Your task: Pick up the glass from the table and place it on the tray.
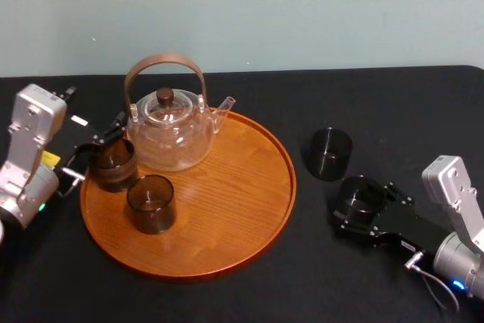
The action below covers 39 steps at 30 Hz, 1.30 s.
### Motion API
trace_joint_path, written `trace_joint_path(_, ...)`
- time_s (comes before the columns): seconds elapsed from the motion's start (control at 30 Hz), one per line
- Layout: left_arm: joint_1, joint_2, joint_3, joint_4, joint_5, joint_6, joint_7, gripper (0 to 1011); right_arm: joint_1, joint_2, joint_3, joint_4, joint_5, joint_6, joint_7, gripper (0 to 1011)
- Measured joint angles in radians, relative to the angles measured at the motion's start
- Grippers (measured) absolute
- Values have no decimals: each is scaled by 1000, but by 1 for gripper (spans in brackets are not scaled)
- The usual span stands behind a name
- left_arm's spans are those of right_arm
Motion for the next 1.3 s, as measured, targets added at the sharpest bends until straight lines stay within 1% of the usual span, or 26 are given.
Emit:
trace_joint_path(0.37, 0, 0, 0, 0, 0, 0, 0, 1001, -1, 2, 0, -1, -1, 1, 0, 1002)
trace_joint_path(0.5, 0, 0, 0, 0, 0, 0, 0, 1001, -2, 3, 0, -2, -1, 1, 0, 921)
trace_joint_path(0.53, 0, 0, 0, 0, 0, 0, 0, 1001, -2, 3, 0, -2, -1, 1, 0, 914)
trace_joint_path(0.87, 0, 0, 0, 0, 0, 0, 0, 1001, -4, 3, 3, -6, -1, 1, 3, 908)
trace_joint_path(1.0, 0, 0, 0, 0, 0, 0, 0, 1001, -10, 4, 11, -28, -1, 4, 9, 908)
trace_joint_path(1.1, 0, 0, 0, 0, 0, 0, 0, 1001, -17, 9, 14, -59, -3, 5, 13, 908)
trace_joint_path(1.17, 0, 0, 0, 0, 0, 0, 0, 1001, -22, 12, 9, -99, -11, 5, 19, 907)
trace_joint_path(1.2, 0, 0, 0, 0, 0, 0, 0, 1001, -22, 12, 9, -99, -11, 5, 19, 907)
trace_joint_path(1.23, 0, 0, 0, 0, 0, 0, 0, 1001, -22, 12, 2, -116, -16, 5, 25, 907)
trace_joint_path(1.3, 0, 0, 0, 0, 0, 0, 0, 1001, -21, 11, -8, -131, -22, 7, 29, 908)
